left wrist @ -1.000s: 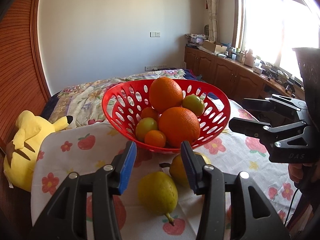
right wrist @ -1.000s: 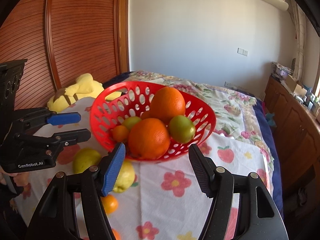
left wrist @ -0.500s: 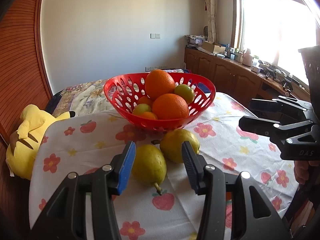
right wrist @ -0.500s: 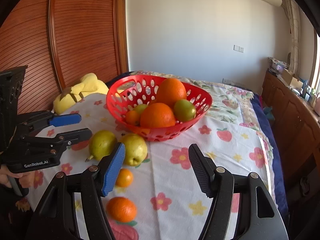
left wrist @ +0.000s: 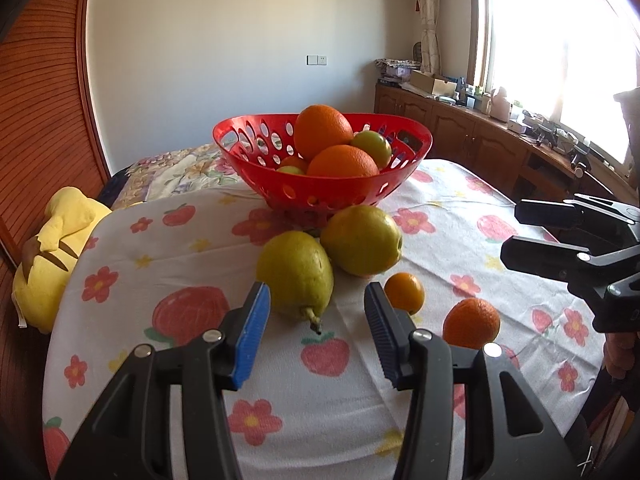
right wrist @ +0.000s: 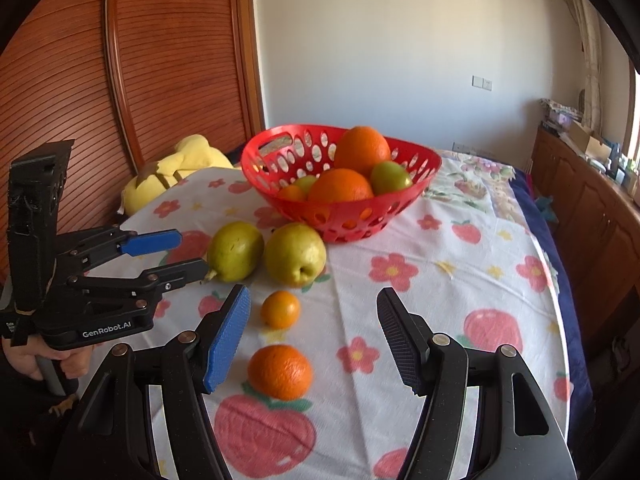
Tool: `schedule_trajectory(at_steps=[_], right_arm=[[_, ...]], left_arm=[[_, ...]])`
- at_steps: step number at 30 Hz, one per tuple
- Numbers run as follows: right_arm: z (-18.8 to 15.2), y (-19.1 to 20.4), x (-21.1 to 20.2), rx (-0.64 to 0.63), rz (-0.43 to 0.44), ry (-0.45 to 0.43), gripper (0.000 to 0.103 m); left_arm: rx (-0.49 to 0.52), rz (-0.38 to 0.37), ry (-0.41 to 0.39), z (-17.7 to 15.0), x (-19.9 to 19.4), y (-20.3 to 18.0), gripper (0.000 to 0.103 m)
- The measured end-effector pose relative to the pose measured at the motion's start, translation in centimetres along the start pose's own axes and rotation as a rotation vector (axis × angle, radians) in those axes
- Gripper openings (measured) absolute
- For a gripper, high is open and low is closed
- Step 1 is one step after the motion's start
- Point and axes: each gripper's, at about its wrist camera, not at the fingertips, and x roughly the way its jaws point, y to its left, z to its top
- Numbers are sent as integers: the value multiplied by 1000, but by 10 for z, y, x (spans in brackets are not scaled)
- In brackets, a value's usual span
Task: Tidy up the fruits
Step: 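Withdraw both open tools away from the basket, then close the right tool around a bumpy-skinned orange on the cloth, then grasp a yellow pear with the left tool while the right tool holds the orange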
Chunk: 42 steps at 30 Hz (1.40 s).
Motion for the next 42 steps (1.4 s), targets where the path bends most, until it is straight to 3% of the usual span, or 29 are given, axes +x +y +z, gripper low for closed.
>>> schedule_trajectory(at_steps=[11,29,36,42], right_arm=[[-28,9,19,0,30,79,66],[-47,13,50,16,53,175,63],[-49,13,54,18,67,193,48],[-51,15,50,8,42,173,46]], left_arm=[[-15,-3,18,-17,2,1,49],[-26,-9,6,-23,3,4,50],[-33,-8,4,-23,2,5,51],[-25,-4,11,-22,3,4,51]])
